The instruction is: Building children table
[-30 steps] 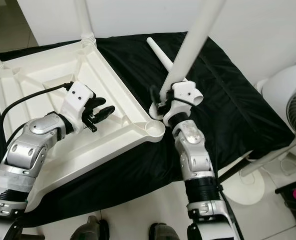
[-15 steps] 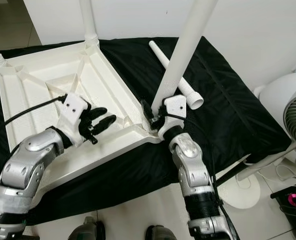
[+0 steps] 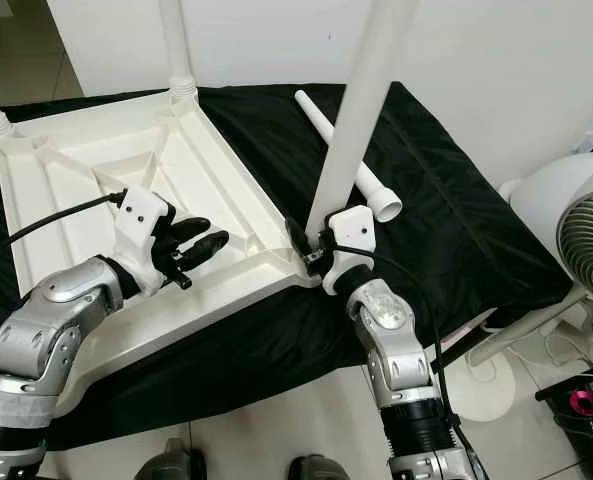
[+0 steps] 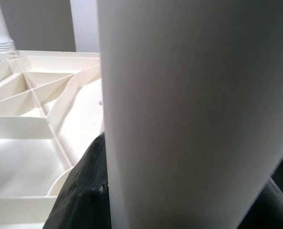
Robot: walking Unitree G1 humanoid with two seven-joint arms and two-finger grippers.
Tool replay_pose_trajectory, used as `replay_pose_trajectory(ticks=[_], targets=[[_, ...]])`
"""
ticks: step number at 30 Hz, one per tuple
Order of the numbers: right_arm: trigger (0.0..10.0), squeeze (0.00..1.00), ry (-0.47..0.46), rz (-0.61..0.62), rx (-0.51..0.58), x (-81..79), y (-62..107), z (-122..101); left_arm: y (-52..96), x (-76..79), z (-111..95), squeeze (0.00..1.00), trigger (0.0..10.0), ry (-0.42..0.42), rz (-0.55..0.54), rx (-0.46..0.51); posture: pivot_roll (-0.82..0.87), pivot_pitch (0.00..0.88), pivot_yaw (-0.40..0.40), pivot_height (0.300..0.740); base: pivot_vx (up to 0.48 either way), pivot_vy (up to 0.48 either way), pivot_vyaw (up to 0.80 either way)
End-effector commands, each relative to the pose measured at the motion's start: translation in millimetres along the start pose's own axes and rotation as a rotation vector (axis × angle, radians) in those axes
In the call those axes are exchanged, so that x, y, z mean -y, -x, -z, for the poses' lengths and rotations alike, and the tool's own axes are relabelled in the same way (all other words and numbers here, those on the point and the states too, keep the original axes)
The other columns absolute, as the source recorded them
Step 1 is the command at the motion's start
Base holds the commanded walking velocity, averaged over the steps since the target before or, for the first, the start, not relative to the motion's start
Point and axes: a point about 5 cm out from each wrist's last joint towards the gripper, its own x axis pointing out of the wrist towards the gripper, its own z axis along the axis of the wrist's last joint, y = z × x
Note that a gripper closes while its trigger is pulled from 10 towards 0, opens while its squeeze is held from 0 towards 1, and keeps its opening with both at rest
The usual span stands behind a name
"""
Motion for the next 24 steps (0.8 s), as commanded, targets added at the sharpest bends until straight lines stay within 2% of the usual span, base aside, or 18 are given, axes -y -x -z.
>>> replay_pose_trajectory(ticks=[1, 3, 7, 10, 18, 24], targets=[[10.0, 0.00, 0.000, 0.024, -0.076, 3.8, 3.0, 14.8, -1.6, 1.5, -2.4, 0.00, 10.0, 0.003, 0.003, 0.000, -0.05, 0.076, -0.028, 0.740, 0.000, 0.000, 0.00], [10.0, 0.00, 0.018, 0.018, -0.085, 5.4, -4.2, 16.5, -1.2, 2.8, -1.3, 0.00, 10.0, -0.007, 0.007, -0.001, -0.05, 0.078, -0.022, 0.740, 0.000, 0.000, 0.00], [10.0, 0.00, 0.073, -0.022, -0.082, 3.3, -7.2, 17.1, 0.6, 8.7, 2.0, 0.00, 10.0, -0.026, 0.026, -0.007, -0.05, 0.083, -0.022, 0.740, 0.000, 0.000, 0.00], [10.0, 0.00, 0.179, -0.120, -0.087, -3.8, -3.7, 22.8, 3.7, 18.1, 3.4, 0.00, 10.0, -0.046, 0.070, -0.002, -0.04, 0.087, -0.022, 0.740, 0.000, 0.000, 0.00], [10.0, 0.00, 0.221, -0.209, -0.086, -9.6, 2.5, 27.6, 3.7, 12.9, 0.8, 0.00, 10.0, -0.054, 0.044, -0.005, -0.04, 0.090, -0.022, 0.740, 0.000, 0.000, 0.00], [10.0, 0.00, 0.192, -0.224, -0.070, -9.7, 6.1, 30.4, 6.7, 8.9, -0.4, 0.00, 10.0, -0.058, 0.027, -0.006, -0.04, 0.094, -0.020, 0.740, 0.000, 0.000, 0.00]])
